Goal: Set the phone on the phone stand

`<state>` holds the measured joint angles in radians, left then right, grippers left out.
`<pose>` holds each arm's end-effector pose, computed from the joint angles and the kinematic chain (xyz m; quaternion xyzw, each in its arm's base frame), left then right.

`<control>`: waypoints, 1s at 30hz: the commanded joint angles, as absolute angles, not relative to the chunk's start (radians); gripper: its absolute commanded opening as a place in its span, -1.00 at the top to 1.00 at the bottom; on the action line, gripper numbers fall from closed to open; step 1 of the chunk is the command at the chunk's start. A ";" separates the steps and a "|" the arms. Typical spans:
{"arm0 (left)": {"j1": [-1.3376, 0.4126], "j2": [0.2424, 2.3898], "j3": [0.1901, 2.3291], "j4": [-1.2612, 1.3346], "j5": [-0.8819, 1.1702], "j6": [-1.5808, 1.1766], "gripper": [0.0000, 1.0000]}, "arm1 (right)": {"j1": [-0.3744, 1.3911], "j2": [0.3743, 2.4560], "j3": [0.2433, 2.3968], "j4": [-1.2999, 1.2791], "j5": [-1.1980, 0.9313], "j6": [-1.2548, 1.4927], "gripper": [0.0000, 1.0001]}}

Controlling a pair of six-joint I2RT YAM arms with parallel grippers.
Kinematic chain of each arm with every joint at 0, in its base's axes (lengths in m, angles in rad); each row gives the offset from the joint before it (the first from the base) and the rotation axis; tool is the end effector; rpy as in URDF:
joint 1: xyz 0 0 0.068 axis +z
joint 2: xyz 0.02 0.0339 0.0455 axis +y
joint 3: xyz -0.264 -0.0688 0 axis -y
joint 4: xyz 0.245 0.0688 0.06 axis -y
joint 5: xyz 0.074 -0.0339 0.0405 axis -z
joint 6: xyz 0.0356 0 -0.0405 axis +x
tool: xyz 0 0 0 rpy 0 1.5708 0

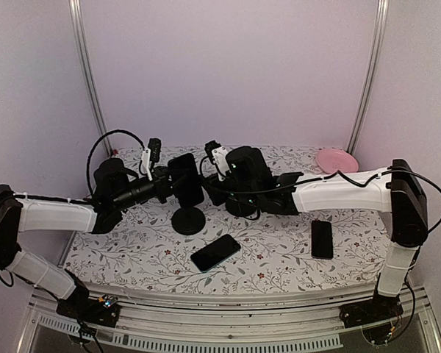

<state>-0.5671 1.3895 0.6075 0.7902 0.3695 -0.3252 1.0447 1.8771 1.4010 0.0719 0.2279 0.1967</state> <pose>0.2425 -0.1697 0.2440 0.2130 0.6714 -0.4178 0.5738 0.2303 0.3806 0.2635 -0.2841 0.7816 0.2411 0.5003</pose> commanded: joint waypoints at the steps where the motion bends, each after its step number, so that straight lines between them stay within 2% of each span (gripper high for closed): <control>1: -0.514 1.437 0.644 0.696 0.110 -0.267 1.00 | 1.108 1.779 1.362 0.092 0.009 0.190 0.37; 9: -0.493 1.434 0.672 0.628 0.099 -0.246 1.00 | 1.110 1.812 1.412 0.036 0.100 0.166 0.38; 17: -0.462 1.430 0.674 0.591 0.106 -0.217 1.00 | 1.119 1.826 1.425 0.066 0.029 0.109 0.37; 30: -0.427 1.460 0.706 0.615 0.314 -0.217 1.00 | 1.100 1.766 1.336 0.065 0.074 0.139 0.37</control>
<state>-0.4492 1.4208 0.6804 0.6895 0.2432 -0.2363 1.1152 1.8313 1.3758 0.0658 0.0692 0.1234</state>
